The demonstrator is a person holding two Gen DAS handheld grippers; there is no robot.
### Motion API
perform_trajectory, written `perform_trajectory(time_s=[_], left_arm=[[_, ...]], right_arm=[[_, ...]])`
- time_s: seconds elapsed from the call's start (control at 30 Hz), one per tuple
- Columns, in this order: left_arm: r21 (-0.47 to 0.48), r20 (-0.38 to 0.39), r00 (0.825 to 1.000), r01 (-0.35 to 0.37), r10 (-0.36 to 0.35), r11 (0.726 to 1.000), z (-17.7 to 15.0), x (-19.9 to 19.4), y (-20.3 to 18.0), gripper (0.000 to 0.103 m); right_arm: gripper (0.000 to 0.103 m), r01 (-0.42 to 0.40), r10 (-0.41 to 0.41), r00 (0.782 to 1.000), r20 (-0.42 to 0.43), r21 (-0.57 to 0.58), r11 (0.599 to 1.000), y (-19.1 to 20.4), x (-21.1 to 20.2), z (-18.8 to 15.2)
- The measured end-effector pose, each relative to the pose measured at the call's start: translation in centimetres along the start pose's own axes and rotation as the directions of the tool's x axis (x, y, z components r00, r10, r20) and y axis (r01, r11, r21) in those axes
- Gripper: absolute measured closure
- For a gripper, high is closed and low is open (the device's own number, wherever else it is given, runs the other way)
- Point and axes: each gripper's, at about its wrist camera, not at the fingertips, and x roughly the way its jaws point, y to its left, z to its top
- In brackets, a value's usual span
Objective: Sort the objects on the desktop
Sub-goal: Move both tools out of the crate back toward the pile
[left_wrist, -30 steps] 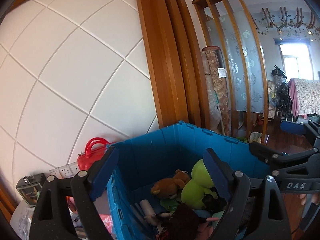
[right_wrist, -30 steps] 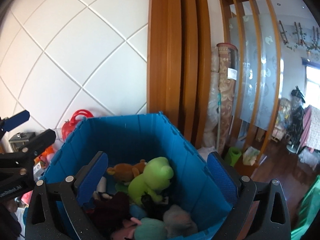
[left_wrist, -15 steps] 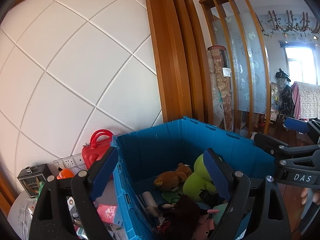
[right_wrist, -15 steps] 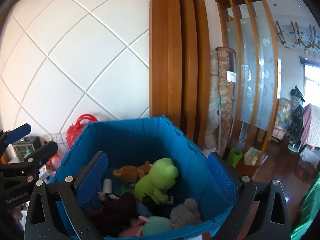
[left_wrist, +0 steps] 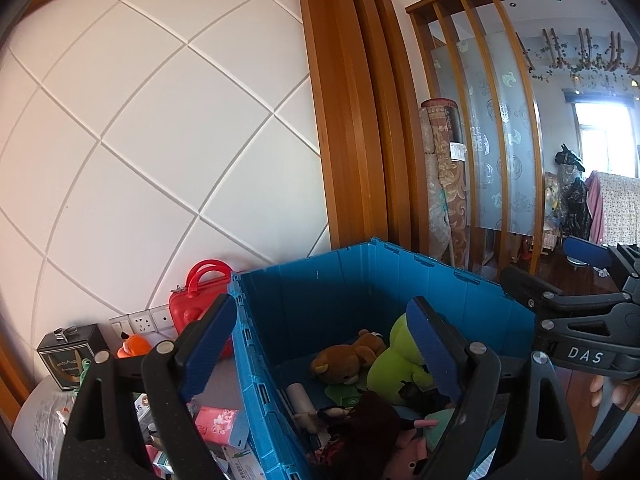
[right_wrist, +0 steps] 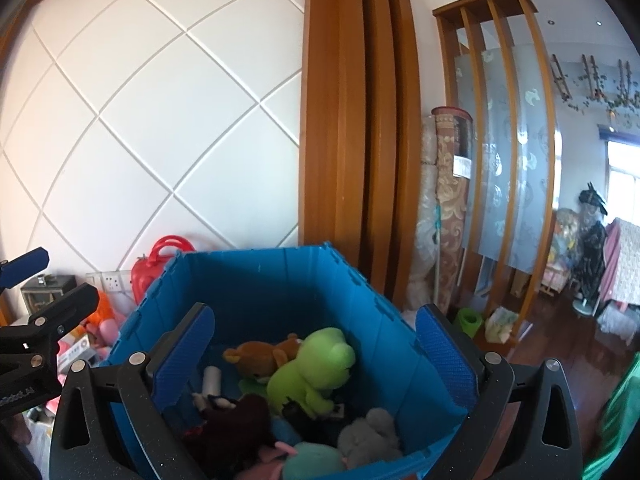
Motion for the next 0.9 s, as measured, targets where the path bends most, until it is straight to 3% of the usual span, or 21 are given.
perform_trajectory(time_s=[0.9], left_arm=[[-0.077, -0.015, 0.991, -0.134, 0.134, 0.988, -3.3, -4.3, 6.4, 0.016]], right_arm=[[0.001, -0.122, 0.120, 0.992, -0.031, -0.074, 0.990, 6.9, -1.3, -1.1]])
